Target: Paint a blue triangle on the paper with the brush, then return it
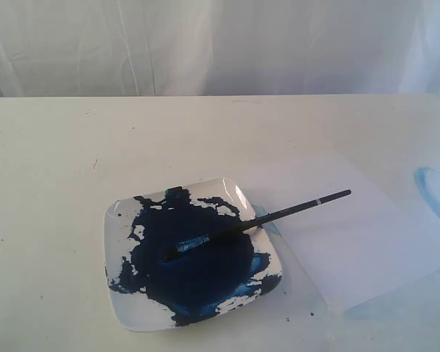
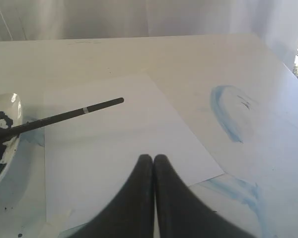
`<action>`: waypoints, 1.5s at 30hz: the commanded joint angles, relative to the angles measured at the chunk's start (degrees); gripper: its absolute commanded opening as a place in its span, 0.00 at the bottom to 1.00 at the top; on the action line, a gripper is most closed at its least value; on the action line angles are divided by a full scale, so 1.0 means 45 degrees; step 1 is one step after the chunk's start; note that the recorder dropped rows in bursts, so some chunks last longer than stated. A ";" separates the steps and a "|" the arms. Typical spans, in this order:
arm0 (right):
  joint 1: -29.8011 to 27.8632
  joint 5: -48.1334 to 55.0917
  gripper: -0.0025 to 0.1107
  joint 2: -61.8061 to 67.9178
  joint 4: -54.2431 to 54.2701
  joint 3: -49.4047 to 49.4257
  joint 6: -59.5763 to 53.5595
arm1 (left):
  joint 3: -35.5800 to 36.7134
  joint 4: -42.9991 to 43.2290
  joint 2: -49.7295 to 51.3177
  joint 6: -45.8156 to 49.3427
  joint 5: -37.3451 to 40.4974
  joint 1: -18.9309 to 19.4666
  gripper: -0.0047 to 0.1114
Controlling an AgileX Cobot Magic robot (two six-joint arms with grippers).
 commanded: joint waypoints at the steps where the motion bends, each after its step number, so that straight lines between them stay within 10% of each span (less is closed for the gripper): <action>1: 0.0013 -0.0039 0.02 -0.0060 -0.0072 0.0016 0.0040 | 0.0066 -0.0052 -0.0057 -0.0003 -0.0037 0.0019 0.04; 18: 0.0013 -0.4809 0.02 -0.0060 -0.0117 0.0016 0.0118 | 0.0066 -0.0052 -0.0057 -0.0003 -0.0037 0.0019 0.04; 29: 0.0013 -0.7376 0.02 -0.0060 -0.0027 0.0016 0.5535 | 0.0066 -0.0052 -0.0057 -0.0003 -0.0037 0.0019 0.04; 45: 0.0742 -0.0722 0.02 0.7810 0.5208 -0.3937 0.5978 | 0.0066 -0.0052 -0.0057 -0.0003 -0.0037 0.0019 0.04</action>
